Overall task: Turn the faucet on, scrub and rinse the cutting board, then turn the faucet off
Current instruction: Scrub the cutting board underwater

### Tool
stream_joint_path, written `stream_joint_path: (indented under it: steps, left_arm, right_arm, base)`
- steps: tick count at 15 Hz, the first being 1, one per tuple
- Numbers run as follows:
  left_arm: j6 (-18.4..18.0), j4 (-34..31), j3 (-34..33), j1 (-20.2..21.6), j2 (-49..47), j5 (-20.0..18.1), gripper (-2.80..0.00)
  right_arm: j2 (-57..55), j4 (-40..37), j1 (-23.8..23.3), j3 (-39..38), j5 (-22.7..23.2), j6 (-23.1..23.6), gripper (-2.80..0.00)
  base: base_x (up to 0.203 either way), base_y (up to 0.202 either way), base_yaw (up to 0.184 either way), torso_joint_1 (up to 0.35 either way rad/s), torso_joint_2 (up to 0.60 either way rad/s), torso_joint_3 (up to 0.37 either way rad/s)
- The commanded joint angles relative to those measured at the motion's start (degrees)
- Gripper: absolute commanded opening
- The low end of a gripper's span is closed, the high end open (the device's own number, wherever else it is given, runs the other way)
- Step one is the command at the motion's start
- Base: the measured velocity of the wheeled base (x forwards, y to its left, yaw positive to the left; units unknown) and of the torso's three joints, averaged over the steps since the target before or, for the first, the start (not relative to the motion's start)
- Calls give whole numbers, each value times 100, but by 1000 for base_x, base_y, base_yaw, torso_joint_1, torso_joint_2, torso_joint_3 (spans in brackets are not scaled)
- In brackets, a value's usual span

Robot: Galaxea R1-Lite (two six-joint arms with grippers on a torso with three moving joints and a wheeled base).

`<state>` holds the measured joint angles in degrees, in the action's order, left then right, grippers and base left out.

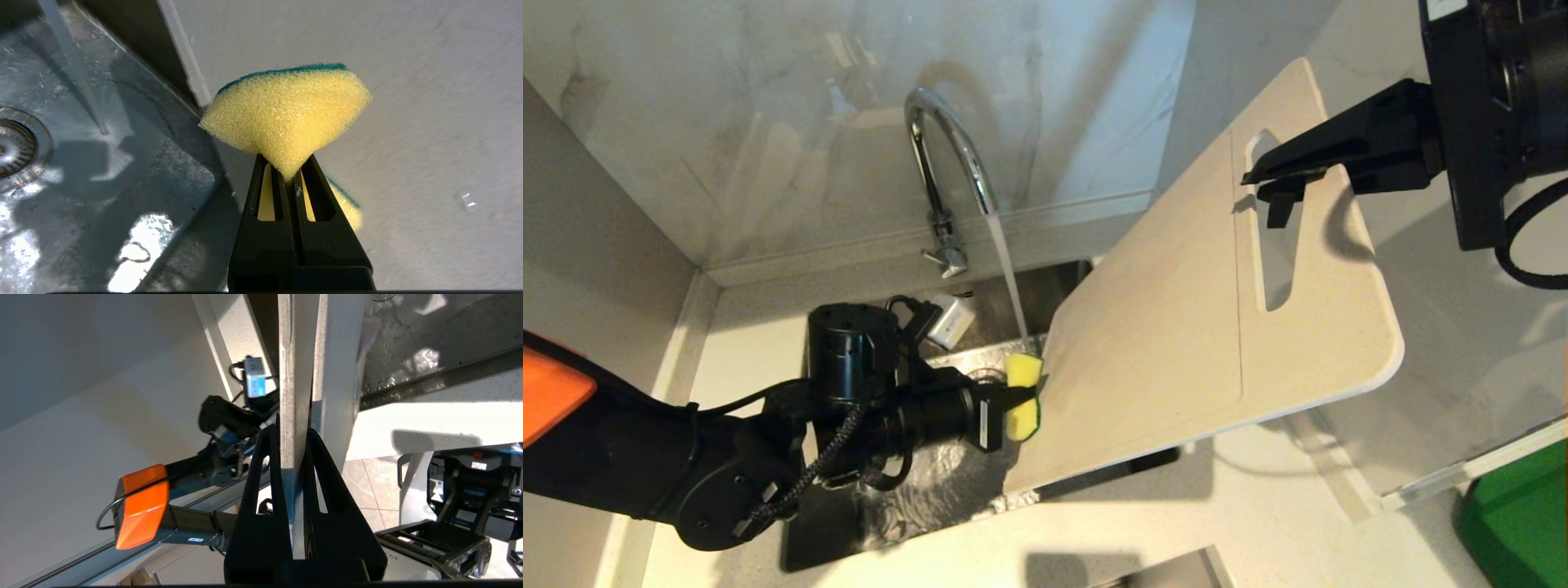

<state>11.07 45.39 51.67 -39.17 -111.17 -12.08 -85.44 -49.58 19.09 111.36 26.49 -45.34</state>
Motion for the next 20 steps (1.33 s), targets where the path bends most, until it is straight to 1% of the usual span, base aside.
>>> stream_joint_path:
  steps: [1,4,6,9,11,13,14,15,16,18,20]
  left_arm:
    - [-24,-533,583,23,429,-20,-280]
    - [-38,-1754,2047,4,686,-46,-280]
    - [-28,-2468,3069,-17,650,-65,-280]
    - [-18,-3072,4536,-143,96,-77,-280]
    - [-18,-3247,5237,-245,-538,-58,-280]
    - [71,-3302,5759,-386,-994,-32,-280]
    - [202,-3310,6017,-477,-1195,-14,-280]
    - [299,-3285,6133,-583,-1328,47,-280]
    - [318,-3273,6136,-649,-1370,100,-280]
    - [320,-3251,6128,-696,-1490,353,-280]
    - [302,-3248,6001,-697,-1545,390,-280]
  right_arm:
    - [1,-41,5,-1,14,-19,-280]
    - [37,-72,0,-18,14,-52,-280]
    - [54,-69,7,-18,14,-125,-280]
    - [94,-69,7,-18,23,-129,-280]
    - [122,-69,7,-18,28,-133,-280]
    - [151,-69,7,-18,32,-133,-280]
    - [180,-69,7,-18,35,-133,-280]
    - [211,-77,7,-18,64,-133,-280]
    - [218,-78,7,-18,67,-133,-280]
    - [221,-69,0,-10,67,-133,-280]
    - [221,-61,5,-9,67,-133,-280]
  base:
    - [0,0,0,0,0,0]
    - [0,0,0,0,0,0]
    - [0,0,0,0,0,0]
    - [0,0,0,0,0,0]
    - [0,0,0,0,0,0]
    - [0,0,0,0,0,0]
    - [0,0,0,0,0,0]
    - [0,0,0,0,0,0]
    - [0,0,0,0,0,0]
    - [0,0,0,0,0,0]
    - [0,0,0,0,0,0]
